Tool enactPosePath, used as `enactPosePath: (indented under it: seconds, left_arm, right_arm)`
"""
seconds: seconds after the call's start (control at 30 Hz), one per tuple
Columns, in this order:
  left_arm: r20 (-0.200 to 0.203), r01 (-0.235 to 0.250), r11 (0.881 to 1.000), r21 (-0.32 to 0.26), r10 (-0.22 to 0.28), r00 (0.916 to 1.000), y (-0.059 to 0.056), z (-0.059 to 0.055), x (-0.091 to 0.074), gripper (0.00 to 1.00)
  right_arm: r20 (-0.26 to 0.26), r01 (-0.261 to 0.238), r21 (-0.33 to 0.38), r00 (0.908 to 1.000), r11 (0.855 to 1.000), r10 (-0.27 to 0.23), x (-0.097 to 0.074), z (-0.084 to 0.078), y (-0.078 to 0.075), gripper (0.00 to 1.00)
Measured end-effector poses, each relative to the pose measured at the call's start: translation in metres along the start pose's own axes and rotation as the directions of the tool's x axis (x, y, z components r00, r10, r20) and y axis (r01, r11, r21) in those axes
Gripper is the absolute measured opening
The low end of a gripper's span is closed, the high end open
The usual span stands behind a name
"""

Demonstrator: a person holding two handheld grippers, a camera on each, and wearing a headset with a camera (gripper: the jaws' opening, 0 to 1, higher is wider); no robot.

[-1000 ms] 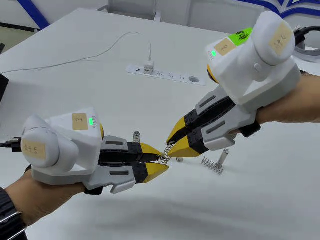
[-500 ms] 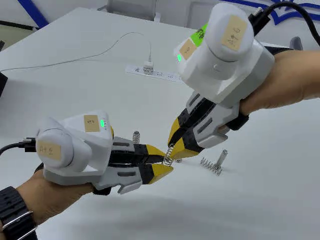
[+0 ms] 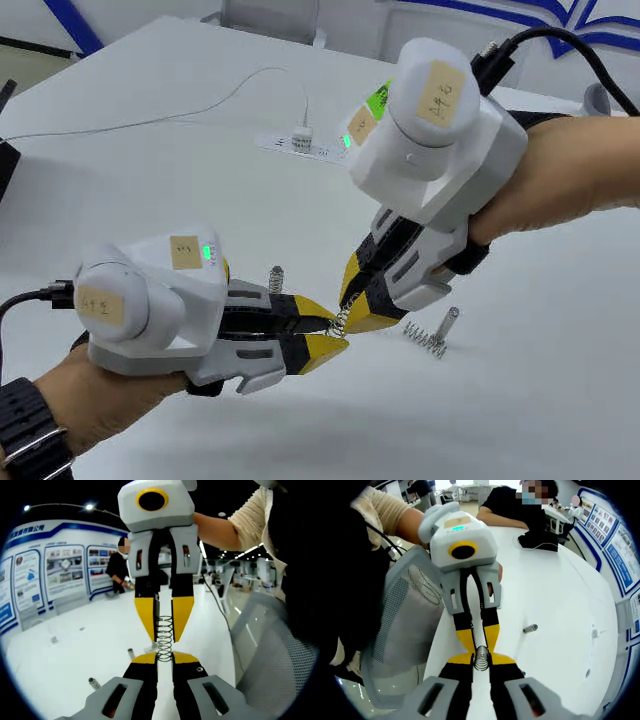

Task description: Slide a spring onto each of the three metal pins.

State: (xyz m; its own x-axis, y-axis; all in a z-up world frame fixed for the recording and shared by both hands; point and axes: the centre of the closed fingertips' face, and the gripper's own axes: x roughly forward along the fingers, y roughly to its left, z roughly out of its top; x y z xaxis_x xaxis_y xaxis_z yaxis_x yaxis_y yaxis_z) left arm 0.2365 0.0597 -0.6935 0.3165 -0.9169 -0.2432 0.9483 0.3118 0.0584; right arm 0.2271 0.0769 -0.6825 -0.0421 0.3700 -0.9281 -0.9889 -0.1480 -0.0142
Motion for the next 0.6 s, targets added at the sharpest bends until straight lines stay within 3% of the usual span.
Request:
enactPosePath:
  seconds: [0.6]
  left_arm:
    - [0.043, -0.014, 0.999, -0.03, 0.015, 0.9989, 0.0043, 0.0048, -0.0002, 0.1]
  right_arm:
    - [-0.001, 0.008, 0.005, 1.0, 1.0, -0.008, 0.0017, 0.0025, -0.0042, 0.12]
